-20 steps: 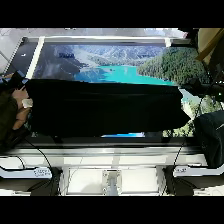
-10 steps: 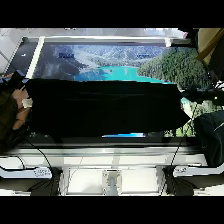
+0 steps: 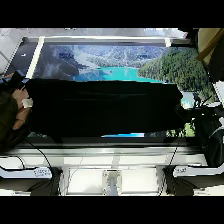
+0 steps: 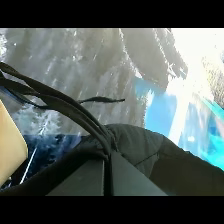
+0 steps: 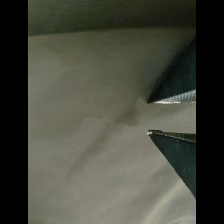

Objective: Fold the clothes and pants, and hang the long-sleeved shirts on hangers.

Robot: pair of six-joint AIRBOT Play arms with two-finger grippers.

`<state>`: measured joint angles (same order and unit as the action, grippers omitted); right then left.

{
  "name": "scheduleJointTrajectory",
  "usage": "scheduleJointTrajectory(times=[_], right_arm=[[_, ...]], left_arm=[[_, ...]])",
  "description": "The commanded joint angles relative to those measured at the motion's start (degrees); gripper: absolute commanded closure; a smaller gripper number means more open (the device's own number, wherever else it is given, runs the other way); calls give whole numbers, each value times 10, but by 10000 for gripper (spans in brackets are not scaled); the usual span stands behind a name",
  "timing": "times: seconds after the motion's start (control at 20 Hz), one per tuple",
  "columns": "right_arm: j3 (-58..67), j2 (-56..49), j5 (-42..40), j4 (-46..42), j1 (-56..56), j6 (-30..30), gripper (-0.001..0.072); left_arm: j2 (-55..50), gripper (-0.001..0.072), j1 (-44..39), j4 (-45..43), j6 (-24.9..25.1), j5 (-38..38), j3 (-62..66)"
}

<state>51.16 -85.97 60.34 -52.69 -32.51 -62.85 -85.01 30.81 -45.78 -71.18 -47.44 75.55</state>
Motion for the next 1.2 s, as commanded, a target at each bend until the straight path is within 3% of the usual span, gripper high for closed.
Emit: scheduleJointTrajectory(times=[0.0, 0.3, 0.5, 0.6, 0.75, 0.95, 1.05, 1.1, 1.15], right_arm=[[-13, 3, 3, -32, 0, -20, 510], [-39, 26, 52, -99, -22, -47, 521], [-44, 96, 110, -143, -86, -57, 522], [-44, 146, 106, -82, -118, -49, 508], [-18, 191, 90, 75, -118, 27, 508], [51, 155, -32, 106, -67, 2, 509], [89, 111, -42, 106, -41, -12, 508], [102, 94, -32, 106, -32, -12, 508], [112, 84, -27, 107, -27, -12, 508]], left_arm=[[0, 687, 0, 0, 0, -4, 0], [0, 687, 0, 0, 0, -4, 0], [0, 687, 0, 0, 0, -4, 0], [0, 687, 0, 0, 0, -4, 0], [0, 687, 0, 0, 0, -4, 0], [0, 687, 0, 0, 0, -1, 0], [0, 686, 0, 0, 0, 1, 0], [1, 534, 0, 0, 1, -3, 0], [5, 150, 2, 0, 0, -3, 0]])
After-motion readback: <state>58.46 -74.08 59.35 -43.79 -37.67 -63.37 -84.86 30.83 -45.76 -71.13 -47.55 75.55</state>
